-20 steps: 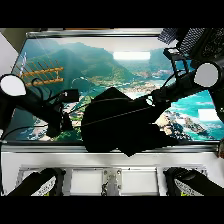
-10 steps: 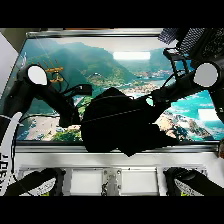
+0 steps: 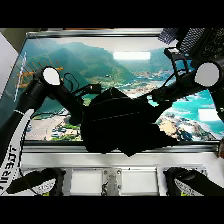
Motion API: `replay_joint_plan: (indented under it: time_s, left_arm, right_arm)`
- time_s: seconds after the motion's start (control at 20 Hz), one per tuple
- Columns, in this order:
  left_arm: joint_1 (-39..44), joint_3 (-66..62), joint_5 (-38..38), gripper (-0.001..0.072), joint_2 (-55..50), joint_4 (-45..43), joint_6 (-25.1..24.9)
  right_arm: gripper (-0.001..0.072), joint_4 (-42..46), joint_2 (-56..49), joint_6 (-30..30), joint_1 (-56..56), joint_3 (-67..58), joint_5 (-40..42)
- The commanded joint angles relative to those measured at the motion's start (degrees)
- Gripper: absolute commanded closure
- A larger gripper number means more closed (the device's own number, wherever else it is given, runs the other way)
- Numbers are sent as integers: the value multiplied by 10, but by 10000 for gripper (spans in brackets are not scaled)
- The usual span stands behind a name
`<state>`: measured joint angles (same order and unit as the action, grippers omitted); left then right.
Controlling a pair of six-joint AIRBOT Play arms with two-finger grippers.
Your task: Fold the clothes and pants, and hang the long-sleeved shirts on hangers.
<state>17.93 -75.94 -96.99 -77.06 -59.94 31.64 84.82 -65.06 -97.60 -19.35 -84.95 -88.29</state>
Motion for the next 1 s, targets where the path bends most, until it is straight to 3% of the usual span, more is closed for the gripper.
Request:
replay_joint_plan:
  time_s: [0.0, 0.15, 0.45, 0.75, 0.95]
  left_arm:
    - [1, -1, 19, 701, -3, 17, 1]
    - [1, -1, 25, 701, -3, 17, 2]
    - [-1, 0, 56, 701, -3, 60, 8]
    - [-5, -1, 60, 701, -3, 56, 55]
    - [-5, 0, 59, 702, -3, 56, 68]
  right_arm:
    - [702, -83, 7, 15, 0, 0, 19]
    - [704, -127, 14, 5, -7, 0, 42]
    - [704, -110, 17, -45, -88, 0, 71]
    - [704, 58, 66, -137, -96, 0, 55]
    - [704, 76, 81, -139, -96, 0, 51]
